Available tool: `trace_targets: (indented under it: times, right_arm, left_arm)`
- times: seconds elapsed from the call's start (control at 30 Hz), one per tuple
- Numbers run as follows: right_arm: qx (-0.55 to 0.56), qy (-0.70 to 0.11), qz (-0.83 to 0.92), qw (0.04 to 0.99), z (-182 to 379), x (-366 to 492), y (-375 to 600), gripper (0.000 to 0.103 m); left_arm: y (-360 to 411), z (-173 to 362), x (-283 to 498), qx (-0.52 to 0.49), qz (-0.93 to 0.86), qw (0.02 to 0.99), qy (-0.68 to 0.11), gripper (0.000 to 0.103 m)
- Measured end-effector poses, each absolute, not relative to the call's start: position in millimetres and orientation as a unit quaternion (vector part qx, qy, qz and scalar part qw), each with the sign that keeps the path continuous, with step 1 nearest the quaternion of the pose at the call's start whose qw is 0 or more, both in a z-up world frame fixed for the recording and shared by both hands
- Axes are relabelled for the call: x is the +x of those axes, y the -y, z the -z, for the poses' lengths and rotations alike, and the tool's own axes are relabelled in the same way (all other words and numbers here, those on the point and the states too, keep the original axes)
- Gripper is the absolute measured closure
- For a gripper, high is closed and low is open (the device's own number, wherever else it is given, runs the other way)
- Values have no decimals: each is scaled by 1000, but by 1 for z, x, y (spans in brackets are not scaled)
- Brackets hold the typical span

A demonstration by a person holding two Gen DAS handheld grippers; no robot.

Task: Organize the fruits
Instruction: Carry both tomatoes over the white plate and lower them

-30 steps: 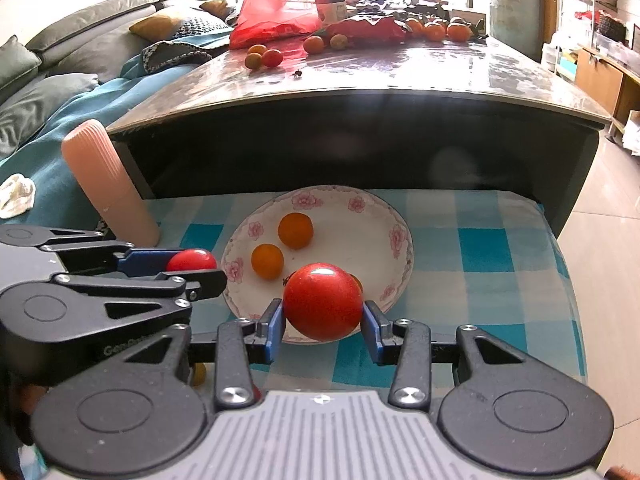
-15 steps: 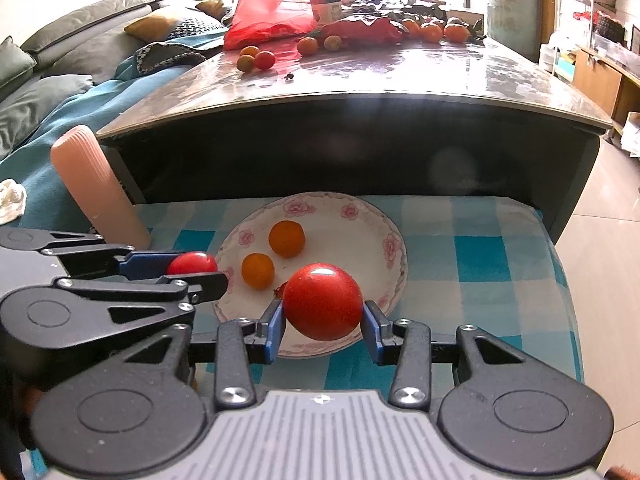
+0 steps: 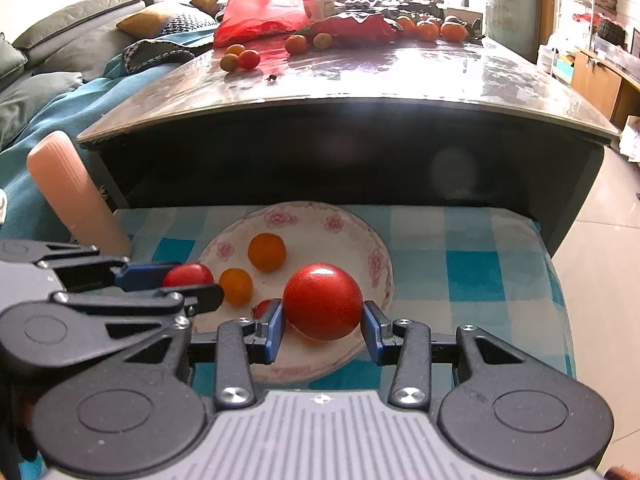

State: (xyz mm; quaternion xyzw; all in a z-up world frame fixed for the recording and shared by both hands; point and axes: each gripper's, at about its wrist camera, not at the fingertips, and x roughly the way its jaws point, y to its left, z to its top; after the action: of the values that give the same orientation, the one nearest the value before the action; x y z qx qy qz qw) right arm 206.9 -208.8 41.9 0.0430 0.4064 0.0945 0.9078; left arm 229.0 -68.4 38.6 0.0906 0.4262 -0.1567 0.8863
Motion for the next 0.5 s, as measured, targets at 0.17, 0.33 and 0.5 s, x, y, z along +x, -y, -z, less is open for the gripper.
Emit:
trace_targets:
  times: [0.17, 0.33, 0.5]
  right_arm:
    - [39, -409, -94, 907, -40, 217, 211, 48]
    - [40, -411, -91, 906, -36, 227, 213, 48]
    - [46, -408, -89, 908, -30, 238, 213, 48]
  left_arm:
    - [70, -35, 235, 89, 154, 884, -433, 64]
    - [71, -32, 240, 85, 150, 885, -433, 65]
    - [71, -27, 247, 87, 143, 883, -438, 65]
